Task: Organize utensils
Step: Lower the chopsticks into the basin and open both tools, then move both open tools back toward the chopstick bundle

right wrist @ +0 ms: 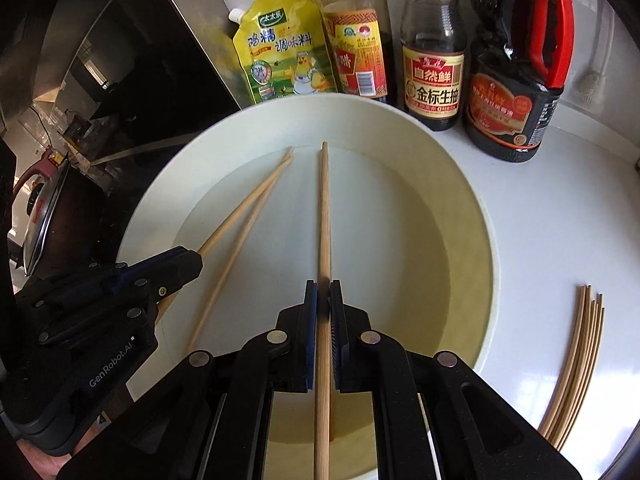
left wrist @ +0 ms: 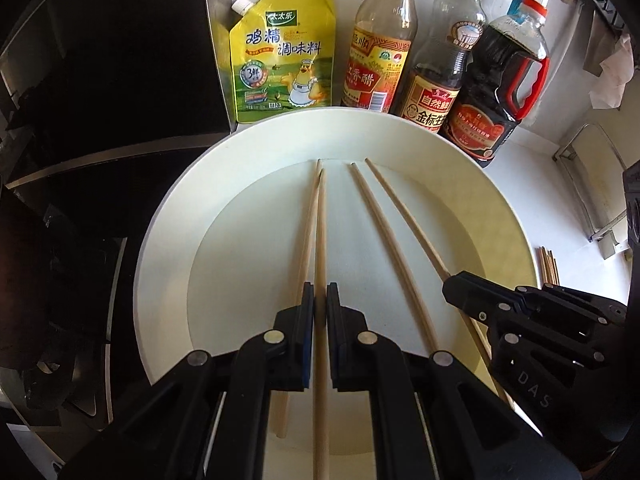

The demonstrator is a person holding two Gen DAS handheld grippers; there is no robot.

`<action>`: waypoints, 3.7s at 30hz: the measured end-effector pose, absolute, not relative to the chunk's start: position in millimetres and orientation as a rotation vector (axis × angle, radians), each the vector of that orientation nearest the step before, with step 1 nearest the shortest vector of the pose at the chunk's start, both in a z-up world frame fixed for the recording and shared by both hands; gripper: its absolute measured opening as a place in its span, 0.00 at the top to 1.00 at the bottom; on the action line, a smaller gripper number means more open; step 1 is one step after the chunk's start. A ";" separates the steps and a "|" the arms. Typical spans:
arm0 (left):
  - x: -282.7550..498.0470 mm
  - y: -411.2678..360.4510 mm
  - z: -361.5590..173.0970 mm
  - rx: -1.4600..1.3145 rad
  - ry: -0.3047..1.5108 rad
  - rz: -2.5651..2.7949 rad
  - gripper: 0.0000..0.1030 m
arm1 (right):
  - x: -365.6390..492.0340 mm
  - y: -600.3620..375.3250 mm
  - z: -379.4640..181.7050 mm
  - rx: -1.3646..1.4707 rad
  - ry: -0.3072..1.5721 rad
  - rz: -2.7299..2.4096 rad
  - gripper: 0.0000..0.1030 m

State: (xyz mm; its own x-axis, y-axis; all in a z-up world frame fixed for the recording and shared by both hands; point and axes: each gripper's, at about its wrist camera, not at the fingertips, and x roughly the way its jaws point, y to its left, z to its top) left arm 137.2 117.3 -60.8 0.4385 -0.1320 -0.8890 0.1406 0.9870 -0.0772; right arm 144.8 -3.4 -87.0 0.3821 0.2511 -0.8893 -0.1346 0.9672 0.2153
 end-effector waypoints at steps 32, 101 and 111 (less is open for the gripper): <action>107.1 138.4 -38.8 -0.013 1.053 -0.118 0.59 | 106.3 -25.4 -63.4 0.117 1.085 0.184 0.82; 24.6 -84.8 -103.7 0.070 1.186 -0.337 0.39 | -10.3 -228.9 -130.4 0.092 1.181 -0.080 0.58; 24.6 -104.8 -110.1 0.078 1.176 -0.368 0.39 | -17.6 -249.0 -132.4 0.111 1.163 -0.114 0.58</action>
